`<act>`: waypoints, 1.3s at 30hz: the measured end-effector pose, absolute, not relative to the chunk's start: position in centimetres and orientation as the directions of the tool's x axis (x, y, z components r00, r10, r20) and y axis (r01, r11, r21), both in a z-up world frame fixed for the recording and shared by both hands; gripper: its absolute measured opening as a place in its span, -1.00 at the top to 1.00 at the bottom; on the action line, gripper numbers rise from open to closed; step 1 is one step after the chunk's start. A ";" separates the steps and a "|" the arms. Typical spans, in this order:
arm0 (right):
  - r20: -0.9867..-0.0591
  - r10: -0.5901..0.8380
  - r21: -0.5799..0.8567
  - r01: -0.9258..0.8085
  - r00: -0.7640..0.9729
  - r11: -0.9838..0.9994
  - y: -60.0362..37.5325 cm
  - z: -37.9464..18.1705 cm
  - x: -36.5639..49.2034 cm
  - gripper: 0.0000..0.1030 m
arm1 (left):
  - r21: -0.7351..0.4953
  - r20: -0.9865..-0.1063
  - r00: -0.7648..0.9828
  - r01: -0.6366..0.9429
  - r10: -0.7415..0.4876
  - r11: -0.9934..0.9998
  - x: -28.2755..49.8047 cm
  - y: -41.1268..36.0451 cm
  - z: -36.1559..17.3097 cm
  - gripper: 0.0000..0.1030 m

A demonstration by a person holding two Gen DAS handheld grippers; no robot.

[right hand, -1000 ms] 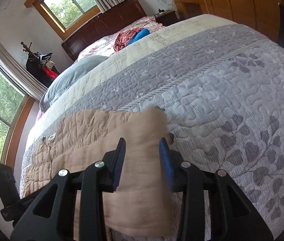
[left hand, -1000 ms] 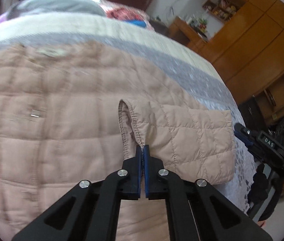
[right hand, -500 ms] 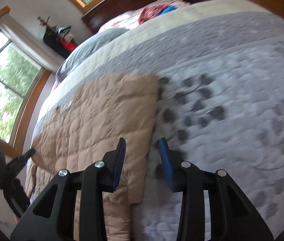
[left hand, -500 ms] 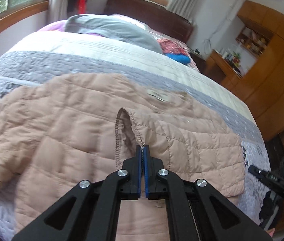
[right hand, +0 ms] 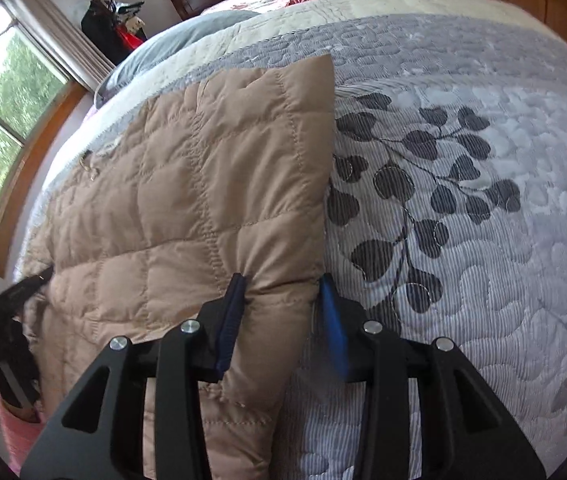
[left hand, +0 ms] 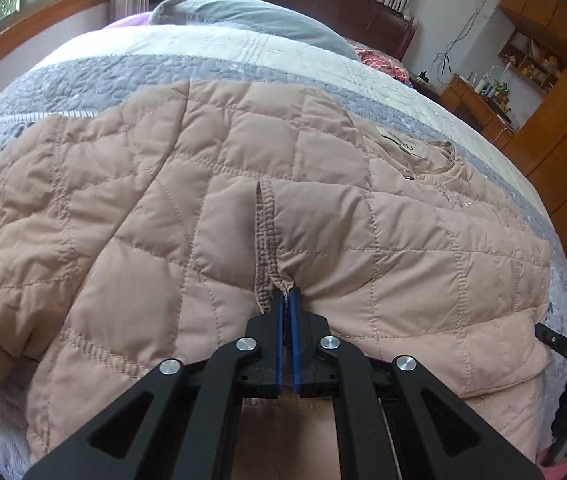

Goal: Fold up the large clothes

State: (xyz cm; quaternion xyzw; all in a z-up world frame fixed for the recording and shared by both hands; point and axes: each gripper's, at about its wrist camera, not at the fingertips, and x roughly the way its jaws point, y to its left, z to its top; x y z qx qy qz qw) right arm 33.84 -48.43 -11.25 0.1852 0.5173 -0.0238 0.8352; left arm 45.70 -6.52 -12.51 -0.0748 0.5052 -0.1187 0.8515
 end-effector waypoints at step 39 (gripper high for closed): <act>-0.874 0.130 0.217 0.138 0.469 0.966 -39.3 -6.7 38.3 0.27 | -0.146 -0.845 0.475 0.233 -0.243 0.962 43.2 -13.8 -8.3 0.34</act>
